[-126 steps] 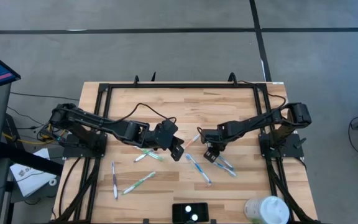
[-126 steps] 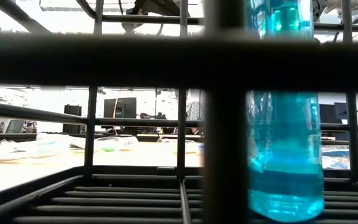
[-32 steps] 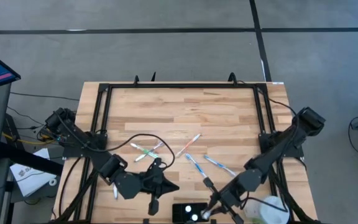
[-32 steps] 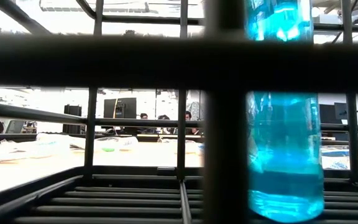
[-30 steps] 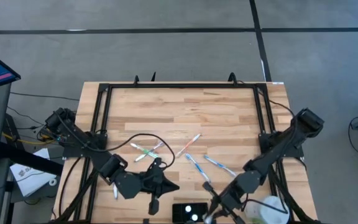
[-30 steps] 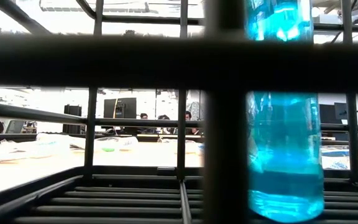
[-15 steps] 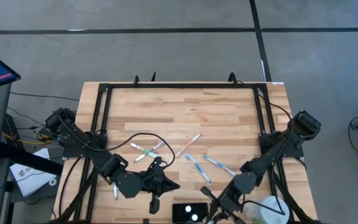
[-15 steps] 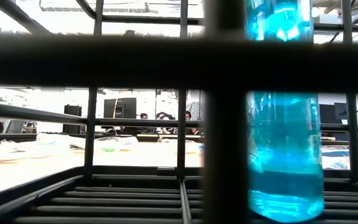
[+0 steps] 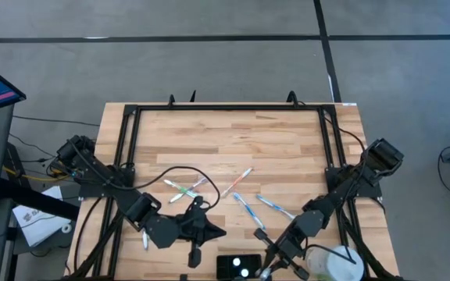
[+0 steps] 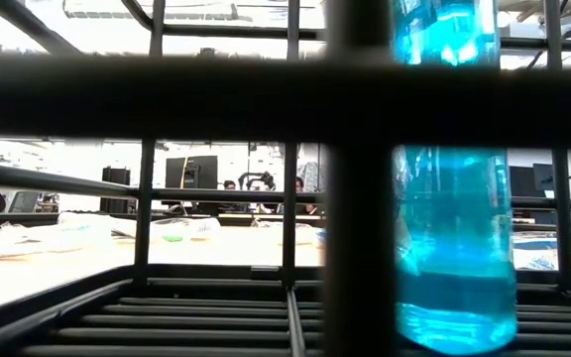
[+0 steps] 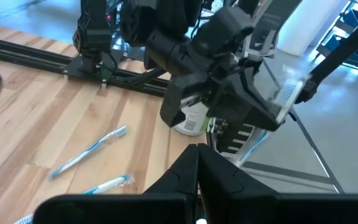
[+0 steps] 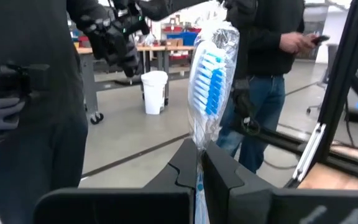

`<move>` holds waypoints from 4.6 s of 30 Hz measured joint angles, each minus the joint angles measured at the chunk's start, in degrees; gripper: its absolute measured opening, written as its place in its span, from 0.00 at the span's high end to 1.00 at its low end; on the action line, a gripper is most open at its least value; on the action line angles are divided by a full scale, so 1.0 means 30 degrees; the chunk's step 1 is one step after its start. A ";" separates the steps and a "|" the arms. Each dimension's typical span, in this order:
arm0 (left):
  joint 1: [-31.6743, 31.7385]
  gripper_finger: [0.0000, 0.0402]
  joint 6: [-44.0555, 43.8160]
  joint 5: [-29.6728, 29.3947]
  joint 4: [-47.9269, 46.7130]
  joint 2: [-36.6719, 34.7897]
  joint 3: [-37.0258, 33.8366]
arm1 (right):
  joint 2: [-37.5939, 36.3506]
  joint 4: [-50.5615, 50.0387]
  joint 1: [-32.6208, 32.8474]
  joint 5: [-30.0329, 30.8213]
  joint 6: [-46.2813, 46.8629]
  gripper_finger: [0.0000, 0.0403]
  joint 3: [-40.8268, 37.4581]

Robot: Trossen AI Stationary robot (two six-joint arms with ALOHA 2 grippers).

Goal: Pick & Place toothbrushing station
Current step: Put the right blue toothbrush into the black mesh organizer

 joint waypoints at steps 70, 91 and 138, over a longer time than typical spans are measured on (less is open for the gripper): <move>0.1134 1.00 -0.0029 0.0030 -0.0014 0.0000 0.0000 | 0.4896 1.0356 -0.1364 -0.1555 0.2524 1.00 -0.3142; 0.1134 1.00 -0.0051 0.0030 -0.0155 0.0000 0.0000 | 0.5603 1.0363 -0.1180 -0.0976 0.1800 1.00 -0.3113; 0.1222 1.00 -0.0018 0.0032 -0.0284 0.0000 0.0000 | 0.8102 1.3625 -0.1231 0.0615 0.5006 0.89 -0.3091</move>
